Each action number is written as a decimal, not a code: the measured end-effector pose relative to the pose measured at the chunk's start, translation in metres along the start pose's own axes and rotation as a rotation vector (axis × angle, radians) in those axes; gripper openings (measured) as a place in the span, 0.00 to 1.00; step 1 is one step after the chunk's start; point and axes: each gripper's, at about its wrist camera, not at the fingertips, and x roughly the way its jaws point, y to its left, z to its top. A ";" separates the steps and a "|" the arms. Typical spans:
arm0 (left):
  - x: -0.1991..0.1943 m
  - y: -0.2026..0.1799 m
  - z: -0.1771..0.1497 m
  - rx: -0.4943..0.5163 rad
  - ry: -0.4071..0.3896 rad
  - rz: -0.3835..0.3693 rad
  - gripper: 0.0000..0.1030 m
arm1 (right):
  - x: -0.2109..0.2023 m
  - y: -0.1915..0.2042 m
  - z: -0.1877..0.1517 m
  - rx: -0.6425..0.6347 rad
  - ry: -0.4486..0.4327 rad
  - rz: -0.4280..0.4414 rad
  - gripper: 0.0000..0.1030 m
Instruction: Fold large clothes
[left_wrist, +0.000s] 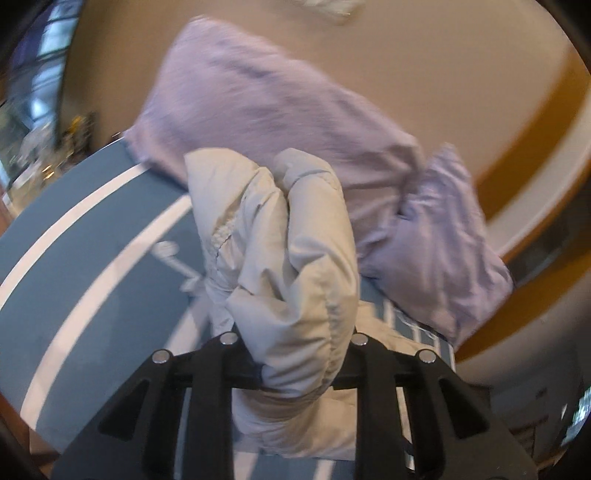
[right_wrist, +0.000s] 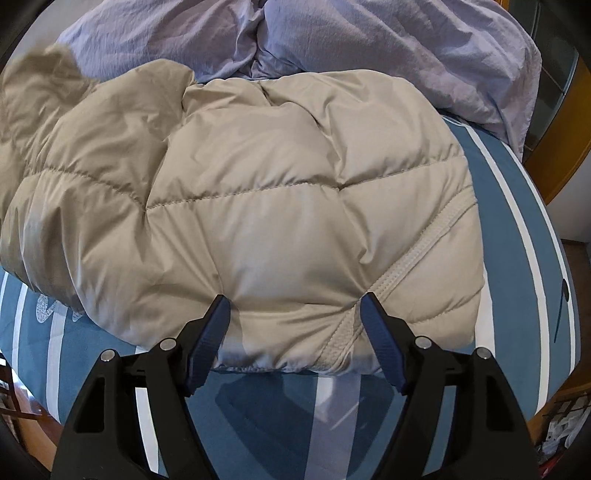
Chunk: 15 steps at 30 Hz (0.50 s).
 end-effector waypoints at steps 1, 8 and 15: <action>0.000 -0.012 -0.002 0.021 0.003 -0.017 0.23 | 0.000 -0.001 0.000 0.000 0.000 0.004 0.73; 0.010 -0.091 -0.028 0.164 0.053 -0.117 0.23 | 0.001 -0.005 0.001 0.006 -0.006 0.033 0.73; 0.032 -0.152 -0.066 0.306 0.136 -0.185 0.23 | -0.001 -0.020 -0.006 0.005 -0.023 0.071 0.73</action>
